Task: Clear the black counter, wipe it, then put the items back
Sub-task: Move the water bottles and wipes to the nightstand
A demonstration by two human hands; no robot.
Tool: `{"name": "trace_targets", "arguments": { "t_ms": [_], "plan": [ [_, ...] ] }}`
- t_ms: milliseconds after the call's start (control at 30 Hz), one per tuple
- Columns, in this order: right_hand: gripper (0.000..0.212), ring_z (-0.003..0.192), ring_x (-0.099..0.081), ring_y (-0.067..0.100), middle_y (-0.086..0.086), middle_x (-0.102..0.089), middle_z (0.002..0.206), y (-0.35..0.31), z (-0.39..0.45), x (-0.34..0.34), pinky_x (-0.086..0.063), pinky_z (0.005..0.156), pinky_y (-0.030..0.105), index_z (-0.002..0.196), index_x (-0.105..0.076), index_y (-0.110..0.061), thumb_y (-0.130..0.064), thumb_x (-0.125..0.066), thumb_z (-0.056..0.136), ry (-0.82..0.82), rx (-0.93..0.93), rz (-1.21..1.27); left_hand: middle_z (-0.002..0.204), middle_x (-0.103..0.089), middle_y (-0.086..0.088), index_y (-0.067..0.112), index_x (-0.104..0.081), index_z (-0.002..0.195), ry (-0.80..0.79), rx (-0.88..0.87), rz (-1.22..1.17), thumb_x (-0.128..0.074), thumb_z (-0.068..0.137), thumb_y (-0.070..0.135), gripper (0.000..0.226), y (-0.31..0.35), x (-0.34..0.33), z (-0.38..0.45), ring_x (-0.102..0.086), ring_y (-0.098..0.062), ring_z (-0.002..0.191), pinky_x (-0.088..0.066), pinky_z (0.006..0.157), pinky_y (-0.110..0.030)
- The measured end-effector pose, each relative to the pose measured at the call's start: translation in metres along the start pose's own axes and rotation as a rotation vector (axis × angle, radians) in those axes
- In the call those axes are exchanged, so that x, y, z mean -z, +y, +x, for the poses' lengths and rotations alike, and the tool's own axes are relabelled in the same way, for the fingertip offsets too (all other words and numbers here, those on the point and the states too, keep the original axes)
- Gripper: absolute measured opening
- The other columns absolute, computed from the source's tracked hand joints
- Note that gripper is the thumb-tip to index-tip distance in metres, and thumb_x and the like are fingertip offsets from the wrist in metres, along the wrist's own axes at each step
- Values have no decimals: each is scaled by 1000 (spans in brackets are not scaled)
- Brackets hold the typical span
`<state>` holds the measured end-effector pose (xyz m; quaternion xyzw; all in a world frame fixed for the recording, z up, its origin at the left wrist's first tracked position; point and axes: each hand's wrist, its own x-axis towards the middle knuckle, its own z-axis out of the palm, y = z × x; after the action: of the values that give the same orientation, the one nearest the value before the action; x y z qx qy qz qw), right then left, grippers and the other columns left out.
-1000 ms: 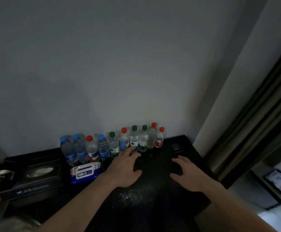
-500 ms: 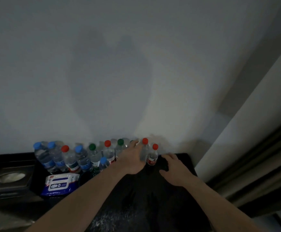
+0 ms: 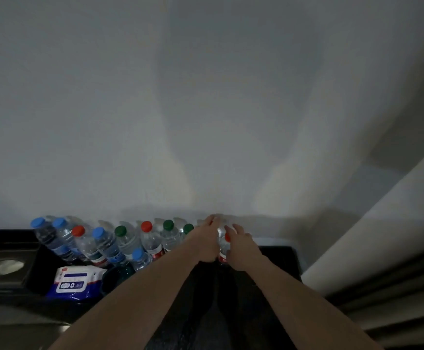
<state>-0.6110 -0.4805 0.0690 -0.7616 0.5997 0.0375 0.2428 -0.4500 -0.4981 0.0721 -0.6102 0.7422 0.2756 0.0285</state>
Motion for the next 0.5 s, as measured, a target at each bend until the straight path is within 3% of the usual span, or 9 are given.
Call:
{"name": "trace_targets", "arguments": {
  "t_ms": [167, 267, 367, 500],
  "plan": [
    [60, 126, -58, 34, 11, -34, 155, 6, 18, -20, -46, 109, 39, 149, -46, -15, -21, -69, 93, -18, -6, 69, 155, -34, -3, 21, -41, 151, 141, 61, -4, -65, 90, 14, 66, 0, -11, 4, -55, -31, 129, -49, 104, -41],
    [47, 112, -63, 29, 8, -43, 141, 8, 18, -28, -49, 99, 34, 135, -58, -17, -16, -72, 90, 15, -10, 97, 145, -40, 1, 21, -50, 142, 172, 82, -70, -70, 87, 10, 59, 1, -21, 3, -62, -27, 117, -53, 98, -38],
    [34, 102, -64, 27, 6, -48, 131, 14, 15, -36, -51, 91, 32, 121, -64, -18, -11, -71, 88, 18, -44, 108, 135, -47, 0, 20, -62, 125, 247, 92, -155, -62, 93, 12, 33, 5, -28, -2, -64, -24, 108, -53, 94, -38],
    [26, 101, -65, 28, 3, -47, 127, 18, -2, -36, -53, 93, 34, 114, -68, -19, -12, -70, 89, 65, -83, 161, 126, -48, 1, 18, -66, 117, 298, 68, -222, -56, 97, 11, 24, 13, -30, -16, -62, -19, 99, -52, 92, -34]
  ]
}}
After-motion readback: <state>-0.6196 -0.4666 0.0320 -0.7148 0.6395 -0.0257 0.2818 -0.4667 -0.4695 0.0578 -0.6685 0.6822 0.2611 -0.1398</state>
